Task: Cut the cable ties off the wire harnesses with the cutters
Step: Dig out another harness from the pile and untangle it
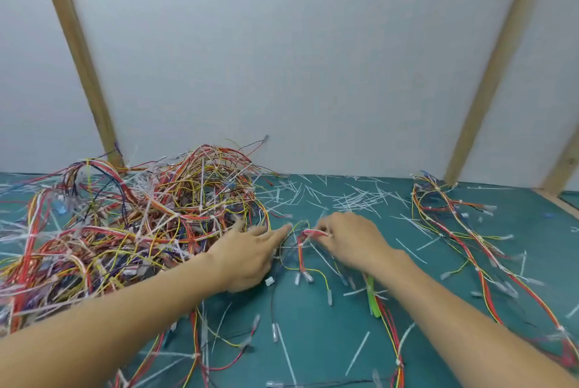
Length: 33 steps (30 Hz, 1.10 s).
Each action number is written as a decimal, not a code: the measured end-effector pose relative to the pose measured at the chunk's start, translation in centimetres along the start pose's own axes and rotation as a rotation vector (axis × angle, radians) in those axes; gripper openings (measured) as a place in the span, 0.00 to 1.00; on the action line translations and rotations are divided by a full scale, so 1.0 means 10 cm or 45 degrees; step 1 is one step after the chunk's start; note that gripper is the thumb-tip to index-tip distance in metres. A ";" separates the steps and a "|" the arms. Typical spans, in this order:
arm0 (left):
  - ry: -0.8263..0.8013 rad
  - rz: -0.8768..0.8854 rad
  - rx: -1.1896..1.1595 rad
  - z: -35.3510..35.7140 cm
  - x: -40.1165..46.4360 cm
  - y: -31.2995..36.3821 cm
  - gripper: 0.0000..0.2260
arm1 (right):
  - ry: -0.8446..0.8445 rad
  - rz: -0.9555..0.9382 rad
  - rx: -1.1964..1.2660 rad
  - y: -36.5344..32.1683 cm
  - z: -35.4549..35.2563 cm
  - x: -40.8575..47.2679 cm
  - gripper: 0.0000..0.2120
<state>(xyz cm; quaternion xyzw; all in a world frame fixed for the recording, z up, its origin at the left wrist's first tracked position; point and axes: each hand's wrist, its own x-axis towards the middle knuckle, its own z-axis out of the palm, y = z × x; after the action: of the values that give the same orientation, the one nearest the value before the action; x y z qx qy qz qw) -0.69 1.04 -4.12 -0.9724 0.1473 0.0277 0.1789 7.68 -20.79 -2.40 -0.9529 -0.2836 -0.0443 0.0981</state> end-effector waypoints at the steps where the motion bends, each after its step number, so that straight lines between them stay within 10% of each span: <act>1: 0.031 -0.034 -0.095 0.04 0.05 0.00 0.28 | 0.059 0.073 0.068 0.07 -0.02 0.01 0.11; 9: 0.296 0.025 0.151 0.34 -0.06 -0.62 0.27 | 0.509 0.515 1.362 0.46 -0.47 0.07 0.12; 17: 0.717 0.024 0.139 0.07 -0.06 -0.42 0.16 | 0.406 0.239 1.776 0.26 -1.05 -0.15 0.08; 23: 0.650 -0.114 -0.920 -0.74 0.27 0.25 0.14 | 0.362 0.238 2.649 0.22 -0.95 -0.08 0.11; 28: 0.084 -0.308 -1.365 -0.65 0.49 0.44 0.09 | 0.005 0.744 2.126 0.19 -0.13 -0.14 0.09; 33: 0.424 -0.663 -2.204 -0.44 0.54 0.62 0.13 | 0.250 0.590 1.418 0.24 0.19 -0.33 0.07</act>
<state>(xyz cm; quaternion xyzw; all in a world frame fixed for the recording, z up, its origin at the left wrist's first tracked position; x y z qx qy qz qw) 2.66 -7.56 -2.73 -0.7609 -0.1247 -0.0534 -0.6345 6.30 -24.11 -5.10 -0.7868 -0.0392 0.0455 0.6143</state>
